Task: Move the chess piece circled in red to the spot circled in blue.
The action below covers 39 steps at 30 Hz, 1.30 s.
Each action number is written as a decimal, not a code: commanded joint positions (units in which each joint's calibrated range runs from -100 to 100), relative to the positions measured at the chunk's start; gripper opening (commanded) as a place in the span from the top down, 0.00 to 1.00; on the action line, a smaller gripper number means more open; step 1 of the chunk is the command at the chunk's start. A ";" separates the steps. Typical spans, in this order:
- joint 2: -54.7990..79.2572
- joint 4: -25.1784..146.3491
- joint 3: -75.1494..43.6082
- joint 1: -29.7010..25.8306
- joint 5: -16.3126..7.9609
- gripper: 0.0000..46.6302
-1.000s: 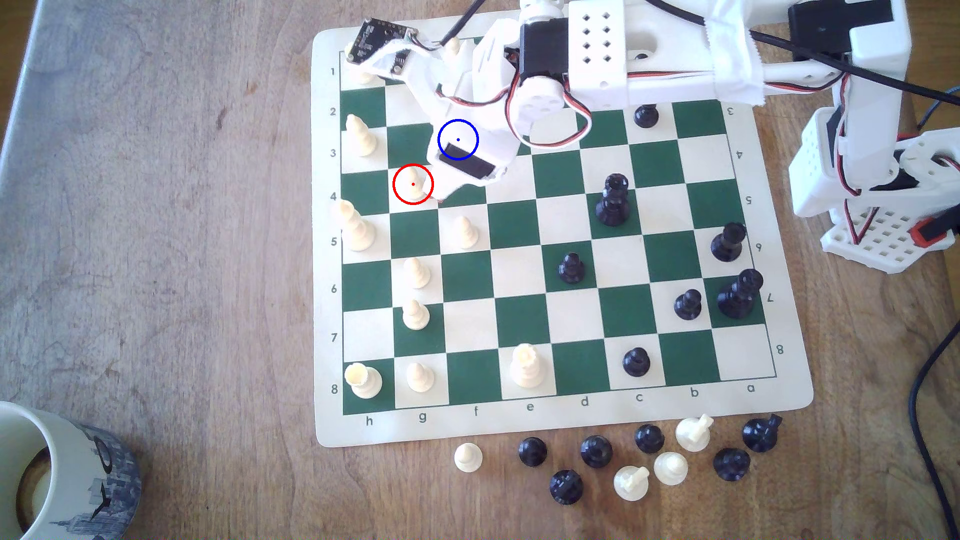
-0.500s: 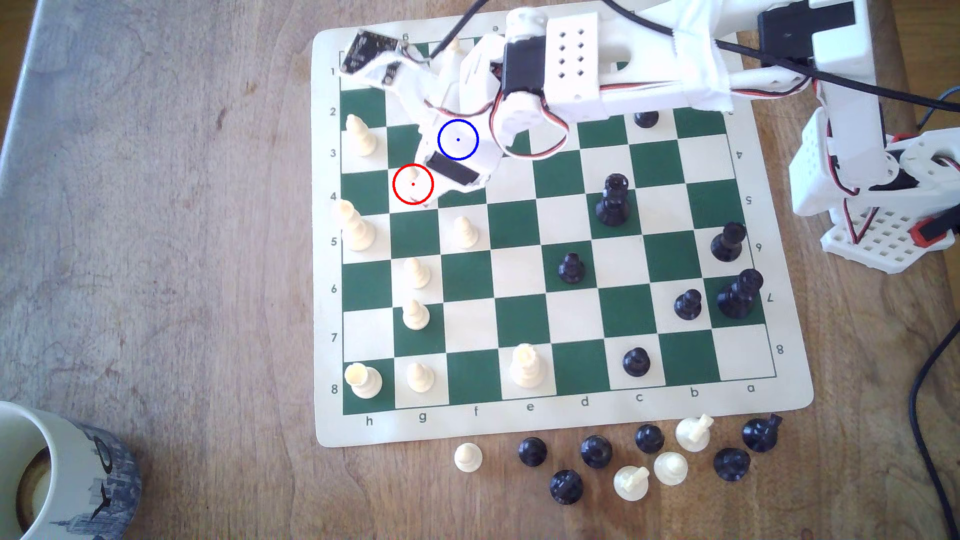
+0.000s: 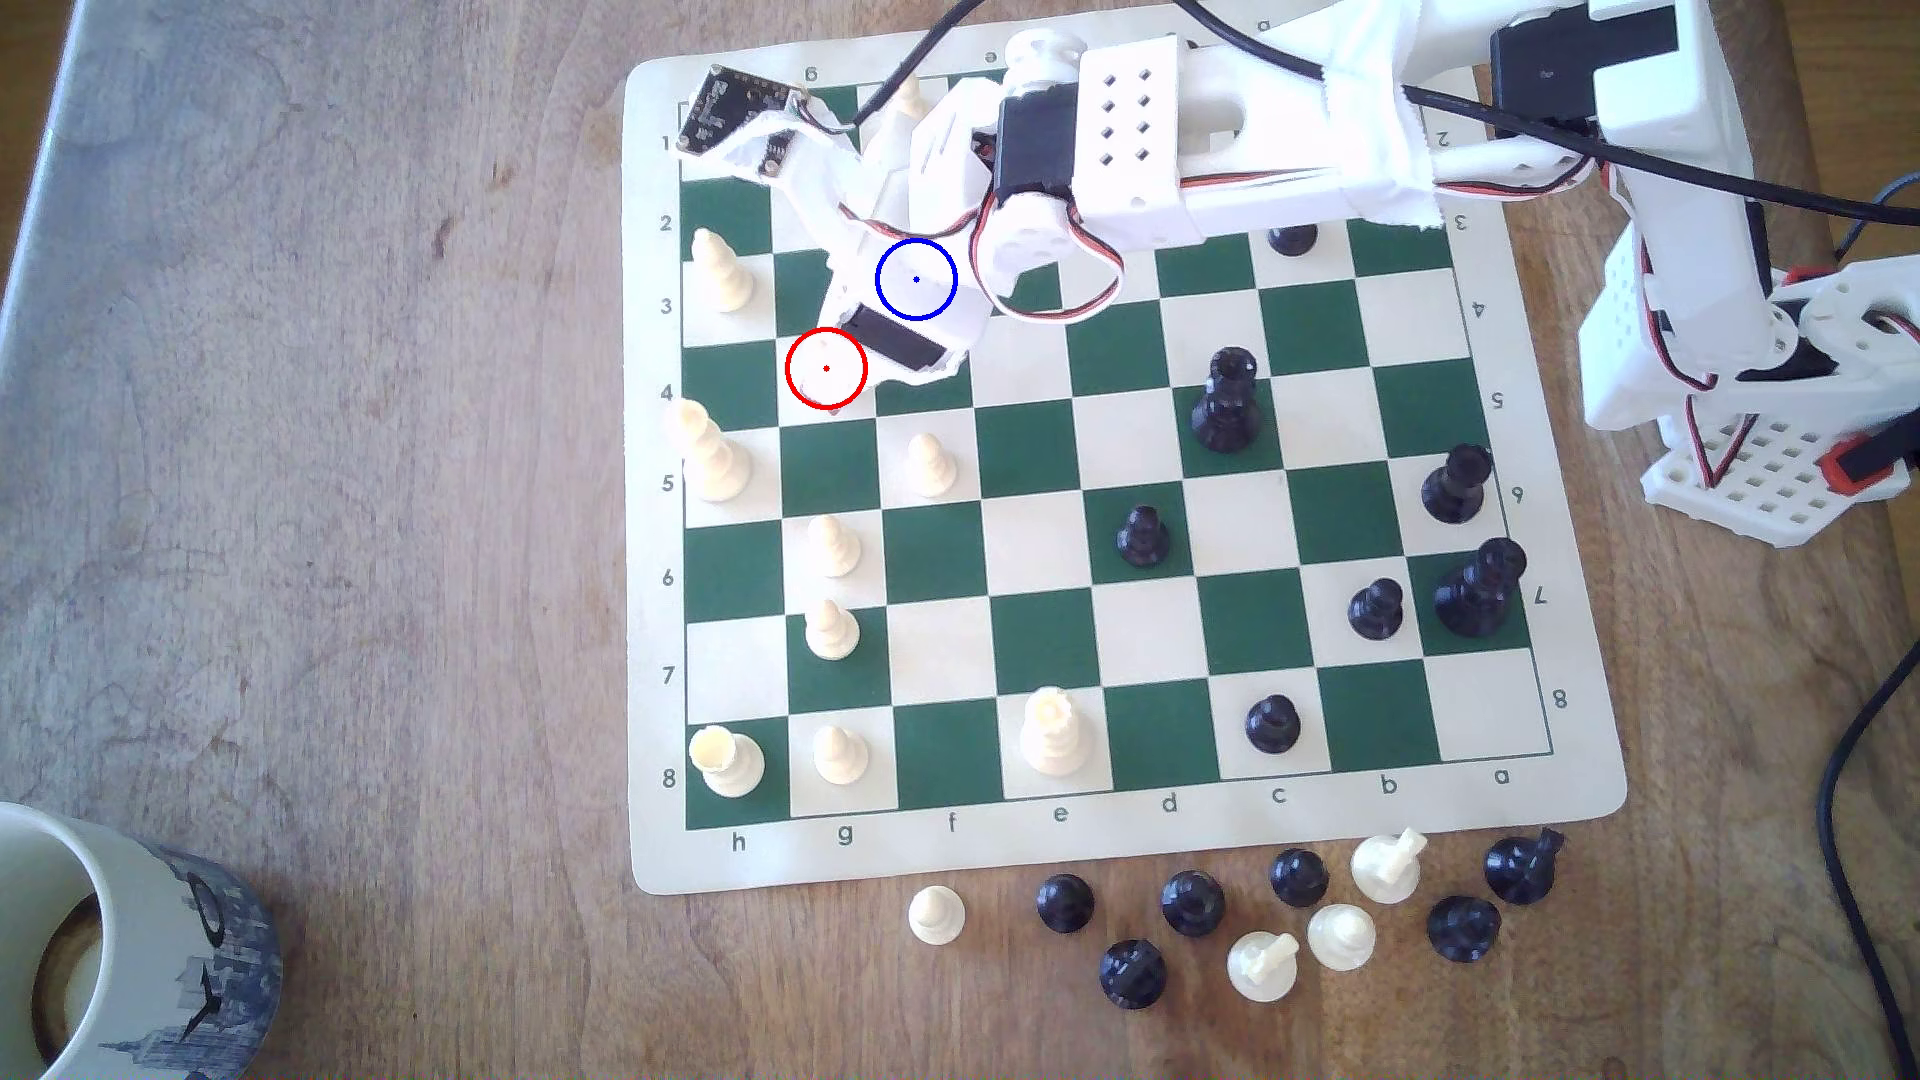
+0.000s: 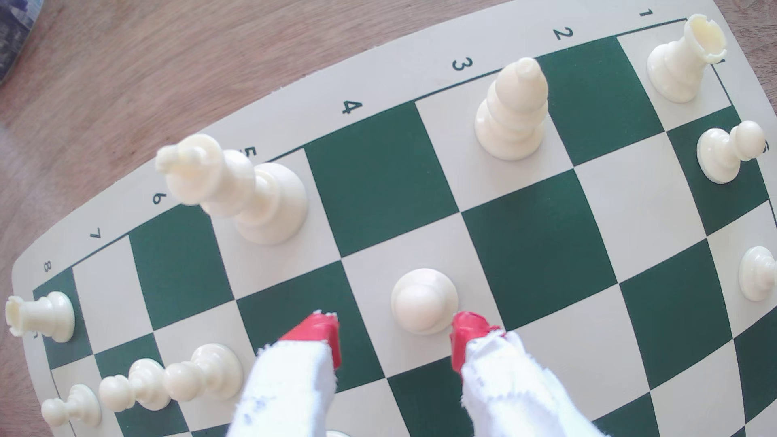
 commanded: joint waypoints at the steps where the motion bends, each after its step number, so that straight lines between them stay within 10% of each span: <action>1: -0.03 -1.31 -5.86 0.08 0.05 0.68; 39: 3.96 -2.29 -11.02 0.00 0.93 0.87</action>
